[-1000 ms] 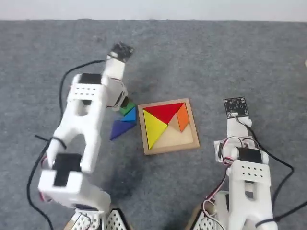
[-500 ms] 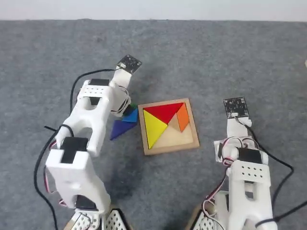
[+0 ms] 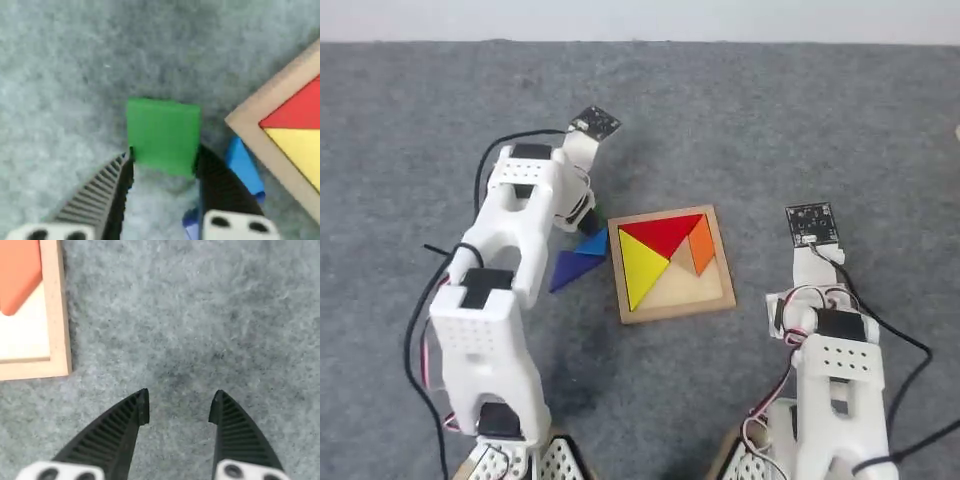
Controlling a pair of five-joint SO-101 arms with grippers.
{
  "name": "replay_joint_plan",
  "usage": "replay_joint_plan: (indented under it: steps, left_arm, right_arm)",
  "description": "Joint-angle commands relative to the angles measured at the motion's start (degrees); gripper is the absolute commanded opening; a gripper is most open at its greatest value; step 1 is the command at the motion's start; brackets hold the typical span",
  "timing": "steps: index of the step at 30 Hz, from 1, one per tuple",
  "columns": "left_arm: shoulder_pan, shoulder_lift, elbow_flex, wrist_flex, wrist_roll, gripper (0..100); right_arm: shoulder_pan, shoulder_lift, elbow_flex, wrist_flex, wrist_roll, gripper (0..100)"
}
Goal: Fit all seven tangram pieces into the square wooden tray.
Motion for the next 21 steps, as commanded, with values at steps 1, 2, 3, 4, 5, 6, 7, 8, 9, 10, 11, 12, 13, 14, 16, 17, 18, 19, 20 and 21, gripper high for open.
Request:
replay_joint_plan:
  steps: [1, 2, 3, 4, 5, 6, 7, 8, 9, 10, 11, 12, 13, 14, 16, 17, 18, 19, 20, 21]
  left_arm:
    - [0.26, 3.78, -8.22, 4.22, -0.35, 20]
    - [0.18, 4.75, -9.63, 4.84, -0.35, 19]
    - [0.18, 5.54, -11.12, 5.45, -0.35, 19]
    - [0.18, 6.33, -12.35, 6.07, -0.35, 19]
    - [0.26, 7.03, -13.49, 6.59, -0.26, 19]
    - [0.26, 7.65, -14.73, 7.21, -0.26, 19]
    - [0.26, 8.26, -15.87, 7.65, -0.26, 19]
    - [0.26, 8.97, -17.01, 8.09, -0.26, 19]
    - [0.26, 9.58, -18.07, 8.62, -0.26, 19]
    - [0.26, 10.29, -19.12, 9.32, -0.26, 19]
    - [0.26, 10.9, -20.09, 9.93, -0.26, 19]
    - [0.35, 11.43, -20.97, 10.46, -0.44, 19]
    - [0.35, 11.96, -21.76, 10.9, -0.53, 19]
    - [0.35, 12.31, -22.64, 11.16, -0.44, 18]
    - [0.26, 13.27, -24.57, 11.25, -0.26, 18]
    - [0.18, 13.63, -25.45, 11.25, -0.26, 17]
    - [0.18, 14.07, -26.15, 11.25, -0.26, 16]
    - [0.18, 14.15, -26.68, 11.34, -0.26, 15]
    - [0.18, 14.07, -27.03, 11.34, -0.26, 15]
    - [0.18, 13.89, -27.21, 11.34, -0.09, 16]
  right_arm:
    - [0.48, -0.22, -0.53, -0.92, 0.62, 21.2]
    - [0.48, -0.22, -0.53, -0.92, 0.62, 21.2]
    - [0.48, -0.22, -0.53, -0.92, 0.62, 21.2]
    - [0.48, -0.22, -0.53, -0.92, 0.62, 21.2]
    - [0.48, -0.22, -0.53, -0.92, 0.62, 21.2]
    - [0.48, -0.22, -0.53, -0.92, 0.62, 21.2]
    - [0.48, -0.22, -0.53, -0.92, 0.62, 21.2]
    - [0.48, -0.22, -0.53, -0.92, 0.62, 21.2]
    - [0.4, -0.22, -0.53, -0.92, 0.62, 21.2]
    - [0.4, -0.22, -0.53, -0.92, 0.62, 21.2]
    - [0.4, -0.22, -0.53, -0.92, 0.62, 21.2]
    - [0.4, -0.22, -0.53, -0.92, 0.62, 21.2]
    - [0.4, -0.22, -0.53, -0.92, 0.62, 21.2]
    - [0.4, -0.22, -0.53, -0.92, 0.62, 21.2]
    - [0.4, -0.22, -0.53, -0.92, 0.62, 21.2]
    - [0.4, -0.22, -0.53, -0.92, 0.62, 21.2]
    - [0.4, -0.22, -0.53, -0.92, 0.62, 21.2]
    - [0.4, -0.22, -0.53, -0.92, 0.62, 21.2]
    - [0.4, -0.22, -0.53, -0.92, 0.62, 21.2]
    - [0.4, -0.22, -0.53, -0.92, 0.62, 21.2]
